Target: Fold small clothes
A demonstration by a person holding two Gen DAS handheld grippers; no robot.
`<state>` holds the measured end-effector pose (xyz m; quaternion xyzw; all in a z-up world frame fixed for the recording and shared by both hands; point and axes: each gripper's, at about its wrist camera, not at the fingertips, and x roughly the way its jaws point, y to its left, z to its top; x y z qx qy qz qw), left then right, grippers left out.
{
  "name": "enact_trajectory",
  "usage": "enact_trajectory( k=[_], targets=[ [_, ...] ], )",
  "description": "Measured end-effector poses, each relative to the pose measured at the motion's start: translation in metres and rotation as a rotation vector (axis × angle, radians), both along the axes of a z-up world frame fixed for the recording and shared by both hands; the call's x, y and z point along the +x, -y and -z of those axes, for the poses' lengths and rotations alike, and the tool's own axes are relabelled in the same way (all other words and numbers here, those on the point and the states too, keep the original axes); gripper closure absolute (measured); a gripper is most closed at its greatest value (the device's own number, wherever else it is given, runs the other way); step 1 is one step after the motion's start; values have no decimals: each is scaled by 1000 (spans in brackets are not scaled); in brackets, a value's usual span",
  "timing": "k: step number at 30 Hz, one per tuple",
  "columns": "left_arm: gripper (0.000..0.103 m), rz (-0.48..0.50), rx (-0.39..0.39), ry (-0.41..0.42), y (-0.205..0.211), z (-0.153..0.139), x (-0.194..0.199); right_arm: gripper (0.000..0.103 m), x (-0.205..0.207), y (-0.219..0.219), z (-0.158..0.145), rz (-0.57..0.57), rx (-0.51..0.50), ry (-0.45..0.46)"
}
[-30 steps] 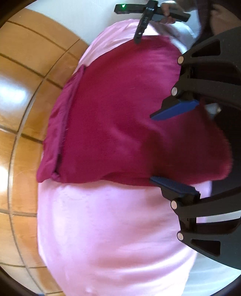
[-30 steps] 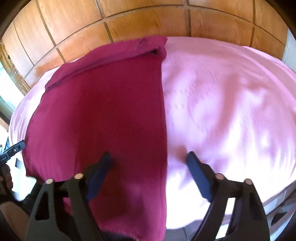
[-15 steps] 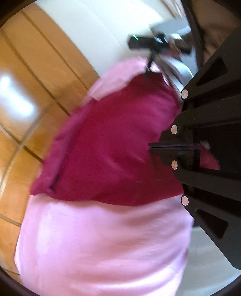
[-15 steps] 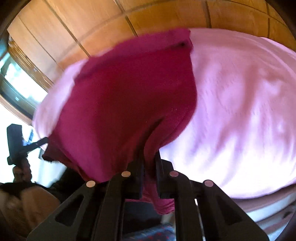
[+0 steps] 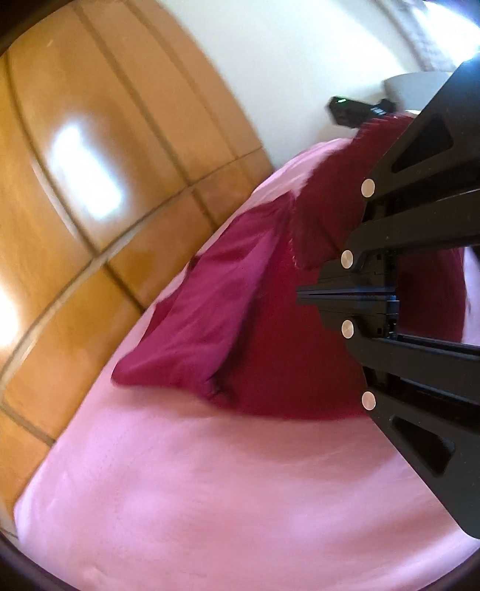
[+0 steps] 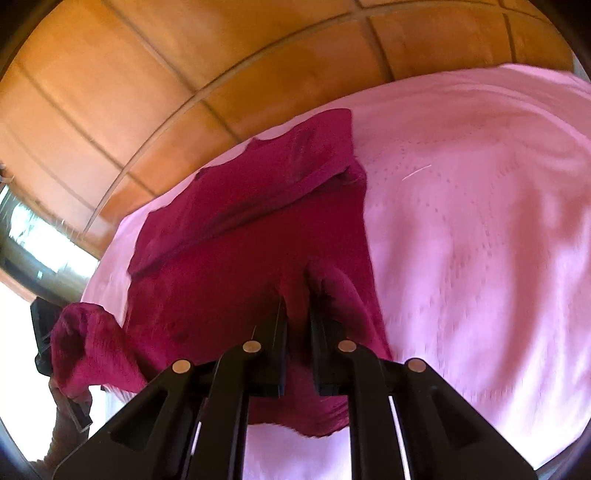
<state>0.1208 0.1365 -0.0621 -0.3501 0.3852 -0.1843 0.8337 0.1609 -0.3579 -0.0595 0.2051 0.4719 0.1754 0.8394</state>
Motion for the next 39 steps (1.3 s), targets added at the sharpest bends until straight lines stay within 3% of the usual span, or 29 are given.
enact_trajectory(
  k=[3, 5, 6, 7, 9, 11, 13, 16, 22, 24, 26, 27, 28, 29, 30, 31, 32, 33, 35, 37, 38, 39],
  targets=[
    [103, -77, -30, -70, -15, 6, 32, 92, 9, 5, 7, 33, 12, -25],
    [102, -124, -56, -92, -26, 7, 42, 82, 17, 13, 8, 58, 48, -42],
    [94, -137, -48, -87, -29, 5, 44, 66, 19, 15, 7, 62, 69, -37],
    [74, -156, -23, -75, -32, 2, 41, 45, 19, 17, 3, 70, 89, -16],
    [51, -166, -15, -50, -35, -2, 33, 21, 20, 26, -7, 90, 143, 29],
    [50, -129, -11, -25, -36, -2, 21, 19, 20, 32, -14, 114, 164, 50],
    [44, -96, 40, -11, -35, 1, 6, 17, 16, 40, -18, 125, 180, 67],
    [38, -24, 34, -5, -31, 12, -14, 14, 0, 58, -21, 143, 190, 64],
    [36, 23, 46, -13, -18, 30, -40, 13, -41, 69, -19, 83, 142, 65],
    [36, 31, 52, 9, -11, 28, -39, 13, -50, 62, -16, 53, 69, 72],
    [36, 36, 73, 19, -6, 26, -35, 15, -53, 43, -12, 10, -70, 96],
    [38, 39, 88, 21, -3, 25, -33, 20, -52, 35, -10, -9, -120, 101],
    [66, 55, 100, 16, 1, 24, -27, 27, -48, 24, -6, -28, -167, 107],
    [84, 66, 99, 5, 0, 22, -25, 32, -43, 17, -4, -35, -190, 110],
    [90, 33, 93, -5, -4, 19, -20, 54, -41, 12, -3, -37, -208, 117],
    [93, 4, 45, 5, -10, 18, -14, 86, -33, 8, -3, -32, -208, 119],
    [93, -11, 5, 12, -16, 18, -12, 95, -27, 8, -3, -22, -184, 113],
    [93, -37, -27, 19, -24, 15, -11, 95, -23, 12, -5, 0, -151, 108],
    [93, -44, 15, 22, -24, 13, -13, 95, -14, 24, -6, 48, -53, 97],
    [91, -31, 41, 4, -21, 16, -15, 92, -9, 33, -4, 78, -38, 85],
    [85, -23, 45, -5, -20, 19, -16, 90, -8, 34, -3, 76, -53, 86],
    [63, -19, 49, -8, -17, 21, -19, 70, -6, 35, -3, 73, -55, 84]
  ],
)
